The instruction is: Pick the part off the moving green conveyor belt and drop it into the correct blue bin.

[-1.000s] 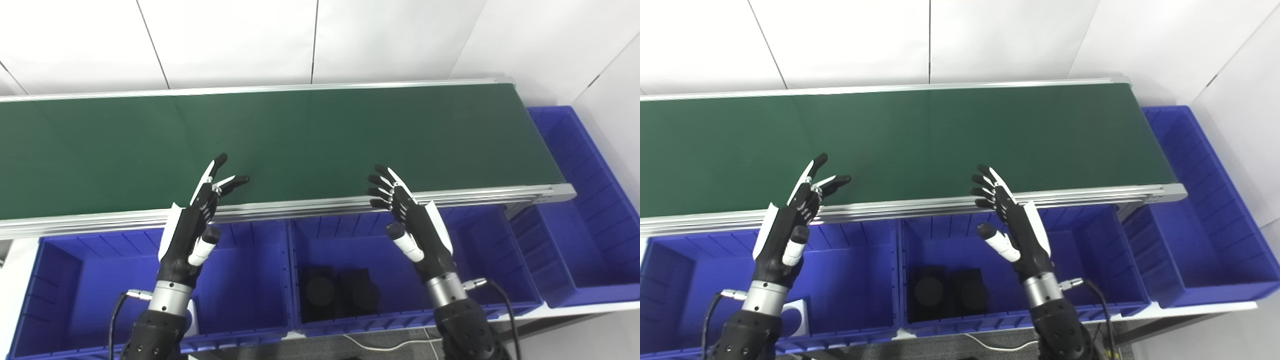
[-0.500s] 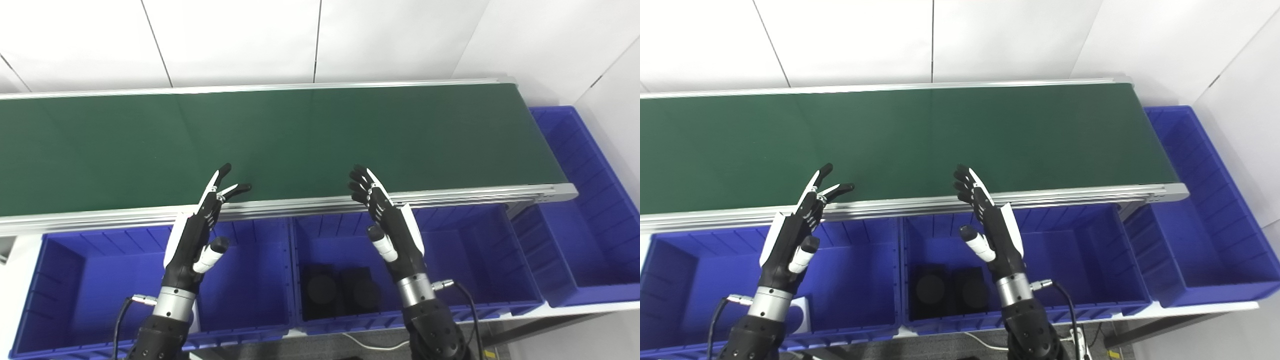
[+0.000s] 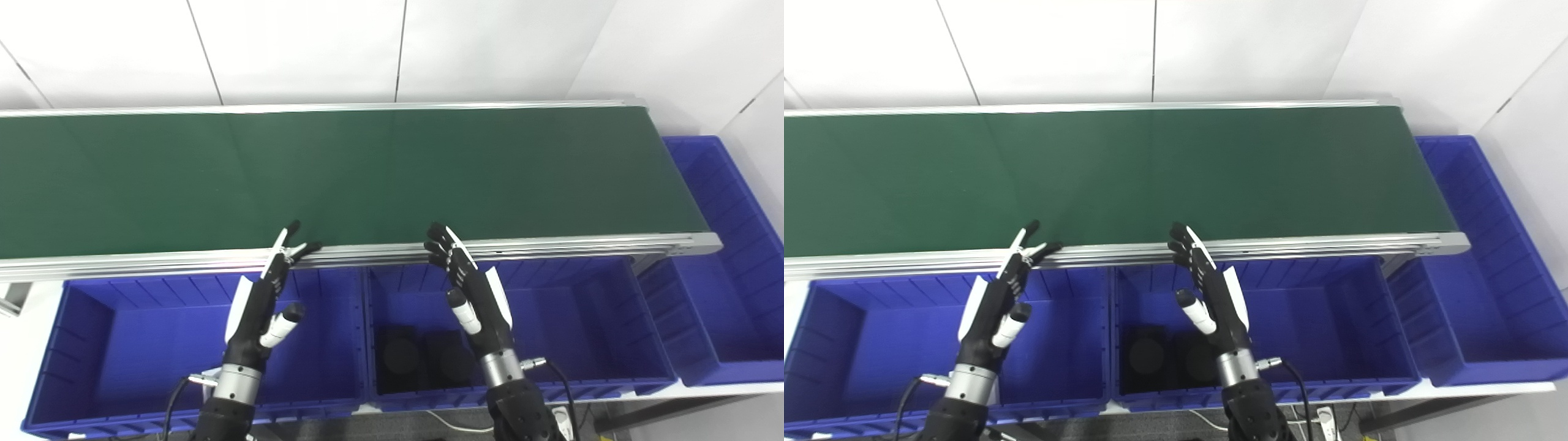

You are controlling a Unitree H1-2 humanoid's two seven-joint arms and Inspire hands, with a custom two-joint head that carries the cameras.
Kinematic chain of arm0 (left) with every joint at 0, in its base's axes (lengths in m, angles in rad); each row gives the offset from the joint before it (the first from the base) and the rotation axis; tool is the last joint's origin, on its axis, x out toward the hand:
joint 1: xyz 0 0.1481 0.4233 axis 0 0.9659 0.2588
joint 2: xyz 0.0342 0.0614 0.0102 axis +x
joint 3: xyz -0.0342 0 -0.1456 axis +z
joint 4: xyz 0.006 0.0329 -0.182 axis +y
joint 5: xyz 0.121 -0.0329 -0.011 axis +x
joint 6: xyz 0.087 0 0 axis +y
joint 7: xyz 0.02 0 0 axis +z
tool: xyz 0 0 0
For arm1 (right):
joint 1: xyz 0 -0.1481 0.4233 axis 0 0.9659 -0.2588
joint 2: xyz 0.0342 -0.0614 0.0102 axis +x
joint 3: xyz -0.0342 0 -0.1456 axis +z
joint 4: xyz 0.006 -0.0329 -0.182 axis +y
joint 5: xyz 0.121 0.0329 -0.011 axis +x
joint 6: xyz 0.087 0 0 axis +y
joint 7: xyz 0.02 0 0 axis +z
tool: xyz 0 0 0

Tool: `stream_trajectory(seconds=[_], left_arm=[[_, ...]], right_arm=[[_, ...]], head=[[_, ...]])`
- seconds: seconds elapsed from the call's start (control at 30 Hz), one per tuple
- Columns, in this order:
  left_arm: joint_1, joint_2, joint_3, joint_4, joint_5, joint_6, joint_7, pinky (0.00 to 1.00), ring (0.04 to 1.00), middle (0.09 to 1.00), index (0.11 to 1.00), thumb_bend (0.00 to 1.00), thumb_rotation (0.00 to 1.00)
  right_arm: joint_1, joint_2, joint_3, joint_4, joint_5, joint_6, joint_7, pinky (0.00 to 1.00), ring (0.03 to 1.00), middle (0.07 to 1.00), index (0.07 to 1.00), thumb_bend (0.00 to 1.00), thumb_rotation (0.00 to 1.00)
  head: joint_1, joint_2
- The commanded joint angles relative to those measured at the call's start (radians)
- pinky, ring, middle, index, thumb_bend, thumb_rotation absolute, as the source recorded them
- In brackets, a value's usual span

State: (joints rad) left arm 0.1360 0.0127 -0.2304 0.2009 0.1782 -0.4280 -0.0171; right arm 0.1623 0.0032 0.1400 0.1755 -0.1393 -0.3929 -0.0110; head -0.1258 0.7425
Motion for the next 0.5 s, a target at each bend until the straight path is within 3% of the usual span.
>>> stream_trajectory(seconds=[0.0, 0.17, 0.47], left_arm=[[-0.018, -0.018, -0.015, 0.005, -0.019, -0.042, 0.015, 0.91, 0.889, 0.855, 0.94, 0.94, 0.94], [-0.005, -0.017, -0.04, 0.015, -0.008, -0.042, 0.031, 0.93, 0.925, 0.916, 0.94, 0.92, 0.94], [0.018, 0.016, -0.076, -0.002, 0.002, -0.042, 0.064, 0.93, 0.952, 0.961, 0.935, 0.94, 0.91]], right_arm=[[-0.004, 0.008, 0.011, -0.002, -0.013, -0.055, -0.004, 0.84, 0.871, 0.897, 0.924, 1.0, 0.98], [0.016, 0.006, 0.022, 0.011, -0.029, -0.056, -0.007, 0.86, 0.889, 0.921, 0.942, 1.0, 1.0], [0.024, -0.024, 0.059, -0.003, 0.012, -0.03, 0.058, 0.97, 0.979, 0.982, 0.955, 1.0, 1.0]], head=[[0.001, 0.001], [0.011, 0.004], [0.035, -0.016]])
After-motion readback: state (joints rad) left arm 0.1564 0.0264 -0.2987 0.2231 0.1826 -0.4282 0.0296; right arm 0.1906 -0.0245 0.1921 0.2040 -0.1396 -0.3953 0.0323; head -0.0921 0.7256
